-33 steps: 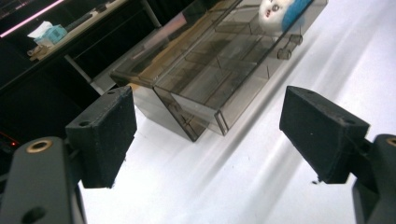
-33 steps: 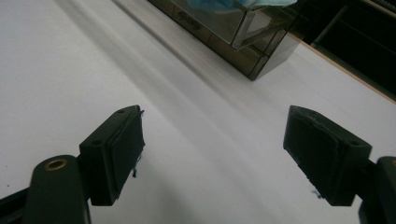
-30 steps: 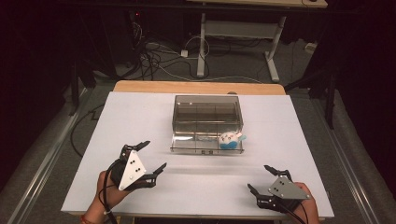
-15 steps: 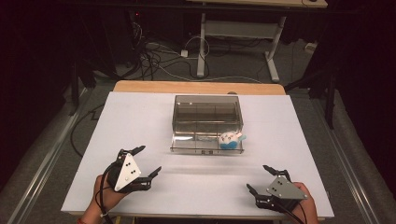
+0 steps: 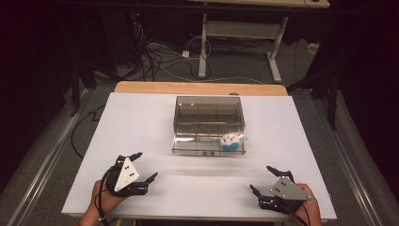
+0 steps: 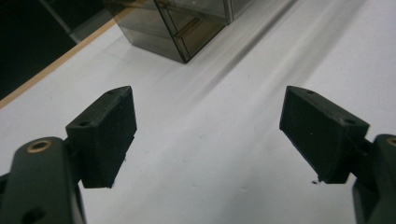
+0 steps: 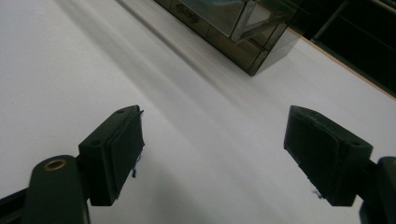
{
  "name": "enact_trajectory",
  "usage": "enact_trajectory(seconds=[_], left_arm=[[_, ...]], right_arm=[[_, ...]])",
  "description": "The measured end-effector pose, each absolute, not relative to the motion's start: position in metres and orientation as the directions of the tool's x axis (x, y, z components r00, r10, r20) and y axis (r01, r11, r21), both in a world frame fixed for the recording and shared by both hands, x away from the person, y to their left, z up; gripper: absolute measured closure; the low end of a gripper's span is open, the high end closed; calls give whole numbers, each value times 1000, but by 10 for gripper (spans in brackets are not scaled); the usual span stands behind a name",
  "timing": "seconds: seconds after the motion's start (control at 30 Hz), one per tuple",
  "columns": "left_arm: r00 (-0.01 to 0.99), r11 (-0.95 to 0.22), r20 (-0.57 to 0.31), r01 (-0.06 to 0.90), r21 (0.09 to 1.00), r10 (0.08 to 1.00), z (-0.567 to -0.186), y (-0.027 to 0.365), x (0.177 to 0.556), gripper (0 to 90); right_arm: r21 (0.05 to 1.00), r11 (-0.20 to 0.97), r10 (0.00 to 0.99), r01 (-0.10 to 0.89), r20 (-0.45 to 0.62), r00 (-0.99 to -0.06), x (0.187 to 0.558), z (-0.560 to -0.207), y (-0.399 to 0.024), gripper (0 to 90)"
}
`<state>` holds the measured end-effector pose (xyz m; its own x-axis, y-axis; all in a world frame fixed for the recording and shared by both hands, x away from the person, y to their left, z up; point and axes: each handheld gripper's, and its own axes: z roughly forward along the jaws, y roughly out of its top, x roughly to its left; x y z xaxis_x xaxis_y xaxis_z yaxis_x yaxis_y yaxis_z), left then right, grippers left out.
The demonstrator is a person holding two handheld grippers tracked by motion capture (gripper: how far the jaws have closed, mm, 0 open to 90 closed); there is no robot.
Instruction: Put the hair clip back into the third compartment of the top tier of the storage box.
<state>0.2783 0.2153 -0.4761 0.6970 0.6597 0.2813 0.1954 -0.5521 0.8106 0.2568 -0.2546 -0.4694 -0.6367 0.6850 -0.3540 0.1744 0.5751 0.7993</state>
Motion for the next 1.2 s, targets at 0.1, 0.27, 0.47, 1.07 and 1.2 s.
enact_trajectory(seconds=[0.1,0.27,0.47,1.07,1.2], left_arm=[[698,-557,280,202,805,659,-479,216,278,183],[699,-552,260,229,802,666,-485,221,275,183],[697,-544,246,243,803,674,-489,223,275,183],[696,-520,238,225,824,677,-488,227,272,184],[694,-506,225,228,832,684,-488,228,272,184]], right_arm=[[799,575,686,175,-355,-635,257,-469,-255,204],[802,570,691,181,-348,-634,259,-470,-256,201],[801,571,689,181,-347,-637,260,-471,-259,201],[796,583,676,163,-364,-641,256,-470,-258,189],[798,579,682,169,-359,-637,258,-470,-260,189]])
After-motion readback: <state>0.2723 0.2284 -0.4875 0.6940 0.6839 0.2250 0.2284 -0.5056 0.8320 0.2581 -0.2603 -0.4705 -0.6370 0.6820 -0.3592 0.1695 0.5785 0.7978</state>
